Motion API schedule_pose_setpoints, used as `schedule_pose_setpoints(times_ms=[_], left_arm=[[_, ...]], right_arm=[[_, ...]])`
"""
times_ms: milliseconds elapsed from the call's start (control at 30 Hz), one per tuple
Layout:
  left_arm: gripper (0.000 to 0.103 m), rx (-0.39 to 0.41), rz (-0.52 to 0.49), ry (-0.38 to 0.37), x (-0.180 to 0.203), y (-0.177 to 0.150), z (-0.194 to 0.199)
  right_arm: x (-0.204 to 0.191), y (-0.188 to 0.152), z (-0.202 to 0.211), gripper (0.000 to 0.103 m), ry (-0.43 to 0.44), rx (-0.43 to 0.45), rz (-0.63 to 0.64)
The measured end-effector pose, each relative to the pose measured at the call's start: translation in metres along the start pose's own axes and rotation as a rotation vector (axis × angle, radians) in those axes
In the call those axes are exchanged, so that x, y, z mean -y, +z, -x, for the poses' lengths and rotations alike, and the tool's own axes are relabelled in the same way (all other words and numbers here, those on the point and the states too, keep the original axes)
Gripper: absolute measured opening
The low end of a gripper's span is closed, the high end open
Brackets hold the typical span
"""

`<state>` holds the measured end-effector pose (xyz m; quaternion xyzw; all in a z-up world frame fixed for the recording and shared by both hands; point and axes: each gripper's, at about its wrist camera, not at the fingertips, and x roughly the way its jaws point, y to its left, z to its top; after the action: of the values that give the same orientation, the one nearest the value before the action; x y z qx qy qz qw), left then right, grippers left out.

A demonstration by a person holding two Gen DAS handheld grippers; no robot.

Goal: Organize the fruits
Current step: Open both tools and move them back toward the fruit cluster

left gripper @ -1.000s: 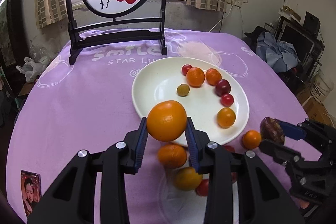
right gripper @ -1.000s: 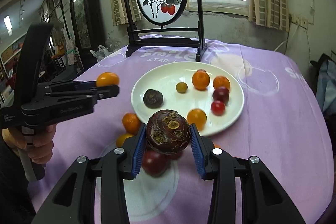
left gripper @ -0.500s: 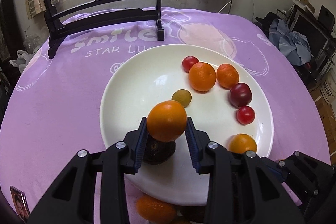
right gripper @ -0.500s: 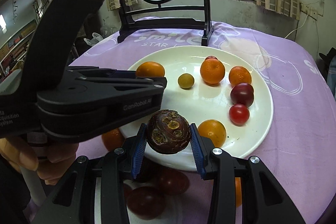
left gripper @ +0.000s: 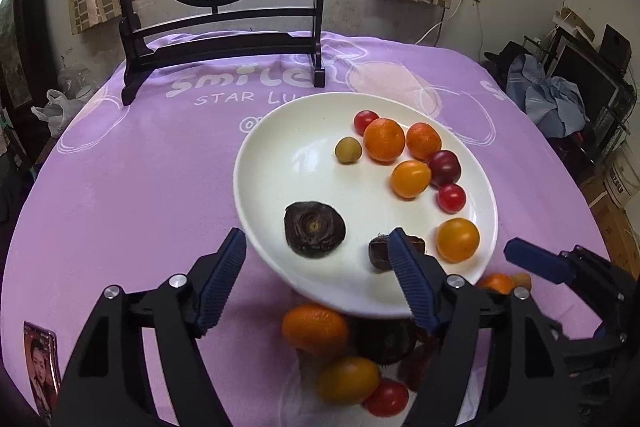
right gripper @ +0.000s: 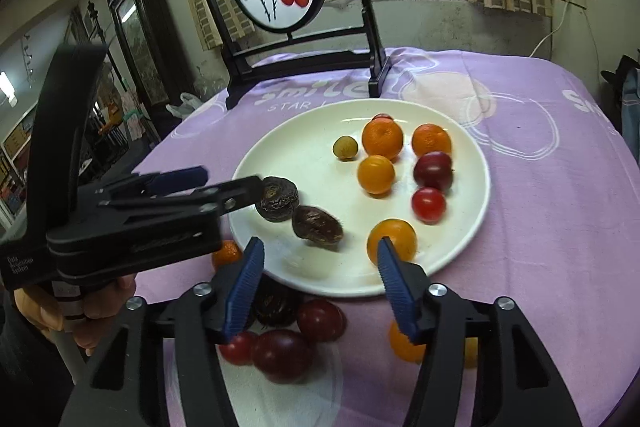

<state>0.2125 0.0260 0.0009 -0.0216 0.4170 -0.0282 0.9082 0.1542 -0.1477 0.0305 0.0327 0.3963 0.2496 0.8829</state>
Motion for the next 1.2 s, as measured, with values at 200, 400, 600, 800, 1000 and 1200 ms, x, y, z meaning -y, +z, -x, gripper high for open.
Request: schedule_pose_setpoints(times_ms=[200, 400, 600, 800, 1000, 1200], left_arm=[[0.072, -0.017, -0.017, -0.016, -0.006, -0.035, 0.02], [0.073, -0.031, 0.012, -0.034, -0.01, -0.064, 0.032], [0.074, -0.033, -0.004, -0.04, -0.005, -0.089, 0.037], [0.075, -0.046, -0.019, -0.06, -0.003, -0.101, 0.036], [0.075, -0.033, -0.01, -0.054, -0.007, -0.101, 0.038], [0.075, -0.032, -0.01, -0.055, -0.011, -0.103, 0.037]], right_arm=[[0.006, -0.029, 0.027, 0.06, -0.056, 0.009, 0.005], [0.021, -0.056, 0.043, 0.06, -0.088, -0.007, -0.036], [0.019, -0.078, 0.043, 0.06, -0.106, -0.049, -0.034], [-0.002, -0.086, 0.036, 0.06, -0.092, -0.09, 0.043], [-0.023, -0.088, 0.015, 0.051, -0.102, -0.151, 0.103], [-0.039, -0.083, -0.005, 0.051, -0.118, -0.185, 0.164]])
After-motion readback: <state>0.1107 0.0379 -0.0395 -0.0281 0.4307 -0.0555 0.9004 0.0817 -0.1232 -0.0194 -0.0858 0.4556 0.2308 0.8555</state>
